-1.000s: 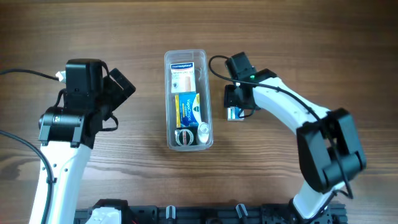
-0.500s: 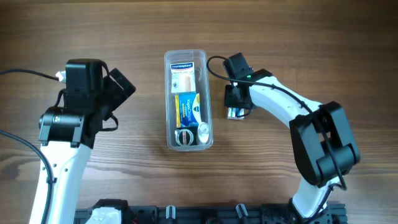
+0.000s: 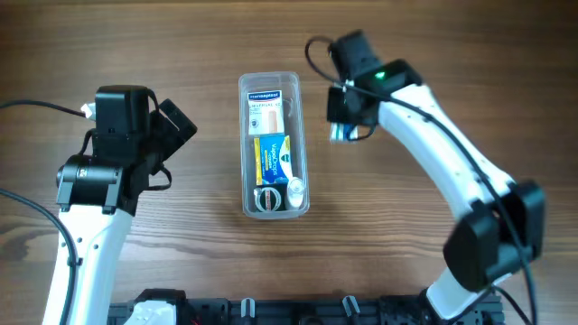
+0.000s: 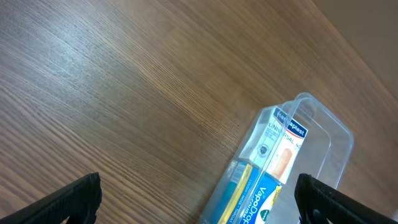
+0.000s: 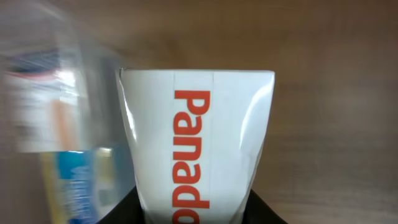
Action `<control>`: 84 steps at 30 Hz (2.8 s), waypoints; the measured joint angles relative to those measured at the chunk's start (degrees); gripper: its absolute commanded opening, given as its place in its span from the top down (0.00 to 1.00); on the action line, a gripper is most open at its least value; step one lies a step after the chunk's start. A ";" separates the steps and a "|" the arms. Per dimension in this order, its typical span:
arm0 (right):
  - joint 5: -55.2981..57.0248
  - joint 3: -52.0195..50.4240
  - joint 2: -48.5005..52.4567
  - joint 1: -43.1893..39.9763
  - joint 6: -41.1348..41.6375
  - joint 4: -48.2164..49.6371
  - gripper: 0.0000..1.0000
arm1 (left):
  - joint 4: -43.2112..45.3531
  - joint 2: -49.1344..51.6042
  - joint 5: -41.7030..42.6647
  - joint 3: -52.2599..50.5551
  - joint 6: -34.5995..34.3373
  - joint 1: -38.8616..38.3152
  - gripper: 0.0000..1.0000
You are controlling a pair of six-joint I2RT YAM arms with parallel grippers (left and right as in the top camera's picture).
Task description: Pack container
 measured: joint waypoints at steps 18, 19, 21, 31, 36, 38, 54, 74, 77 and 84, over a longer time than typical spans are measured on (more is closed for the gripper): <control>-1.51 3.58 0.07 17.55 2.99 6.27 0.65 | 0.00 0.00 0.00 0.00 0.00 0.00 0.00; -1.38 3.58 0.83 18.25 3.15 6.32 0.65 | 0.00 0.00 0.00 0.00 0.00 0.00 0.00; -1.20 3.58 2.71 18.93 3.50 6.51 0.65 | 0.00 0.00 0.00 0.00 0.00 0.00 0.00; -0.39 3.58 10.67 18.95 4.98 7.08 0.64 | 0.00 0.00 0.00 0.00 0.00 0.00 0.00; -0.42 3.58 12.72 18.95 6.08 7.13 0.64 | 0.00 0.00 0.00 0.00 0.00 0.00 0.00; -0.42 3.58 13.31 18.95 6.45 7.15 0.64 | 0.00 0.00 0.00 0.00 0.00 0.00 0.00; -1.09 3.58 14.82 20.52 10.36 6.01 0.65 | 0.00 0.00 0.00 0.00 0.02 0.00 0.00; -0.57 -0.04 14.88 23.12 13.53 4.50 0.57 | 0.00 0.00 0.00 0.00 0.00 0.00 0.00; -0.42 -0.79 14.91 23.12 13.79 4.85 0.54 | 0.00 0.00 0.00 0.00 0.02 0.00 0.00; -0.44 -0.96 14.93 23.12 14.01 6.01 0.40 | 0.00 0.00 -0.02 0.00 0.00 0.00 0.00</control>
